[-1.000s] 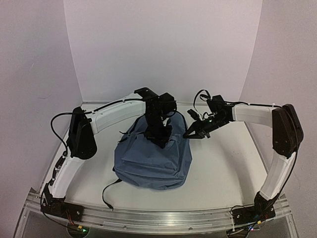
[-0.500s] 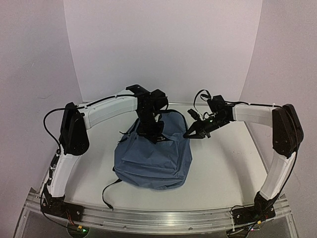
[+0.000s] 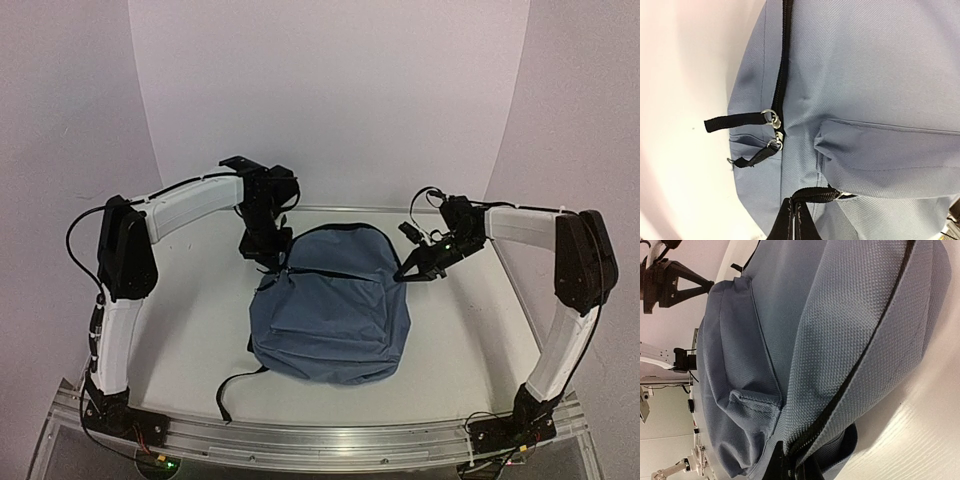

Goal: Pack the student bag
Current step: Zip the student bag at the center of the board.

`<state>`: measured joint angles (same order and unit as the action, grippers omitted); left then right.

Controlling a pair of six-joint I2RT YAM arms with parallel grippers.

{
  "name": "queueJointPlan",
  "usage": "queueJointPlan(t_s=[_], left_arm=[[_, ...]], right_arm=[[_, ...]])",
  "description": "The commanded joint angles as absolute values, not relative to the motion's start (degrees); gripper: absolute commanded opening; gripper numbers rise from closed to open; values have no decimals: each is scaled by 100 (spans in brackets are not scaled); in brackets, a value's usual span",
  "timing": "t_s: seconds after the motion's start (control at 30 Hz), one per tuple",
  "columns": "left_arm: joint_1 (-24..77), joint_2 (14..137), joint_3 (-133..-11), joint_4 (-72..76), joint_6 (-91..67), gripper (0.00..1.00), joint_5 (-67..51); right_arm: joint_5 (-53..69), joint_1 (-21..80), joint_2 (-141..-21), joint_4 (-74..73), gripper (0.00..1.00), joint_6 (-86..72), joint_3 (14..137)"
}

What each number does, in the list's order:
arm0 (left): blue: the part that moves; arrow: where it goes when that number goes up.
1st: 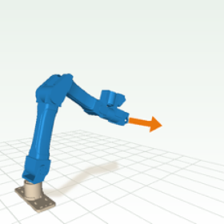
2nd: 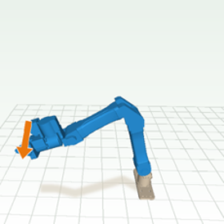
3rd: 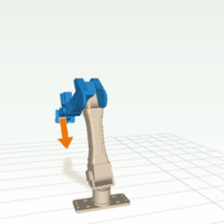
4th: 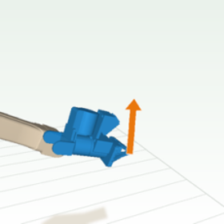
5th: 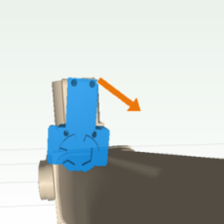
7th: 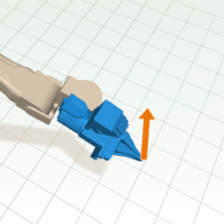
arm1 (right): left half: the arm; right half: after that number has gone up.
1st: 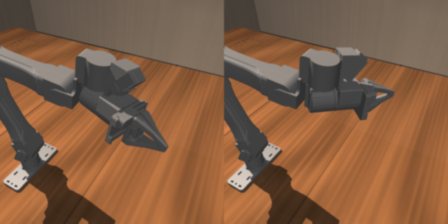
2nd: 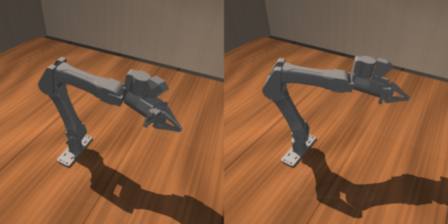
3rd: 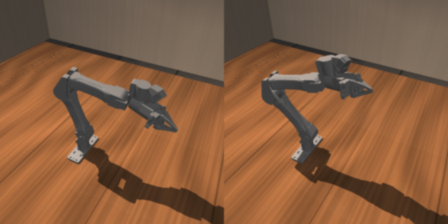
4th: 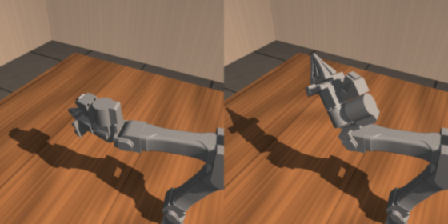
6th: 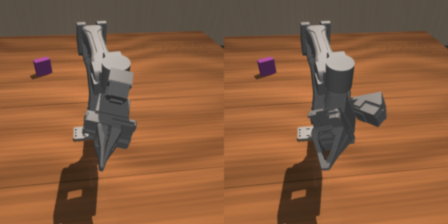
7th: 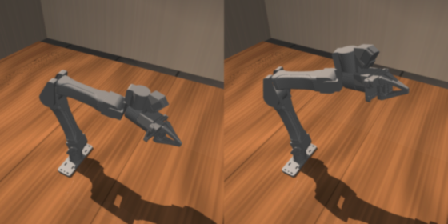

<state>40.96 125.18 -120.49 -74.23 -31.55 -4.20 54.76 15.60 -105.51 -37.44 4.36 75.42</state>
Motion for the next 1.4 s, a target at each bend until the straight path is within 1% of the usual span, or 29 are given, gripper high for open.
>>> queueJointPlan(t_s=[0.0, 0.3, 0.57, 0.63, 0.73, 0.8, 0.83, 0.87, 0.9, 0.93, 0.97, 1.03, 1.07, 1.13, 1.23, 1.3, 1.37], left_arm=[[4108, 12258, -12062, -7836, -2976, 0, -318], [4061, 12184, -11447, -7565, -3158, 0, -325], [3660, 11610, -9789, -6888, -3533, 0, -410], [3648, 11588, -9705, -6822, -3509, 0, -417], [3656, 11751, -9889, -6881, -3447, 0, -464], [3656, 11831, -10025, -6817, -3363, 0, -662], [3656, 11836, -10077, -6711, -3291, 1, -861], [3655, 11808, -10110, -6579, -3260, 5, -1046], [3652, 11777, -10154, -6471, -3284, 13, -1160], [3650, 11748, -10212, -6366, -3302, 21, -1256], [3649, 11717, -10296, -6273, -3314, 34, -1311], [3625, 11701, -10466, -6189, -3351, 50, -1312], [3603, 11706, -10567, -6138, -3372, 56, -1349], [3512, 11694, -10645, -6034, -3443, 64, -1460], [3315, 11601, -10575, -5774, -3579, 70, -1651], [3156, 11507, -10428, -5532, -3672, 77, -1729], [3022, 11488, -10300, -5322, -3744, 80, -1840]], right_arm=[[5372, 1428, -10396, -4299, 0, 1216, 7571], [5094, 1409, -10499, -4403, 0, 1365, 7619], [4920, 1142, -10817, -4500, 0, 1528, 7715], [4995, 1143, -10849, -4540, 0, 1576, 7725], [5158, 1149, -10876, -4566, 0, 1551, 7747], [5240, 1147, -10922, -4607, 0, 1524, 7797], [5269, 1151, -10953, -4663, 2, 1529, 7850], [5291, 1150, -10983, -4734, 10, 1537, 7916], [5309, 1147, -11007, -4796, 21, 1538, 7987], [5327, 1146, -11021, -4858, 33, 1536, 8061], [5340, 1144, -11022, -4910, 46, 1520, 8133], [5325, 1145, -10999, -4943, 58, 1454, 8244], [5298, 1139, -10991, -4952, 62, 1418, 8310], [5226, 1143, -10990, -4963, 65, 1331, 8422], [5127, 1143, -11030, -4966, 69, 1215, 8632], [5088, 1142, -11081, -4969, 70, 1164, 8792], [5073, 1142, -11177, -4967, 75, 1107, 8980]])
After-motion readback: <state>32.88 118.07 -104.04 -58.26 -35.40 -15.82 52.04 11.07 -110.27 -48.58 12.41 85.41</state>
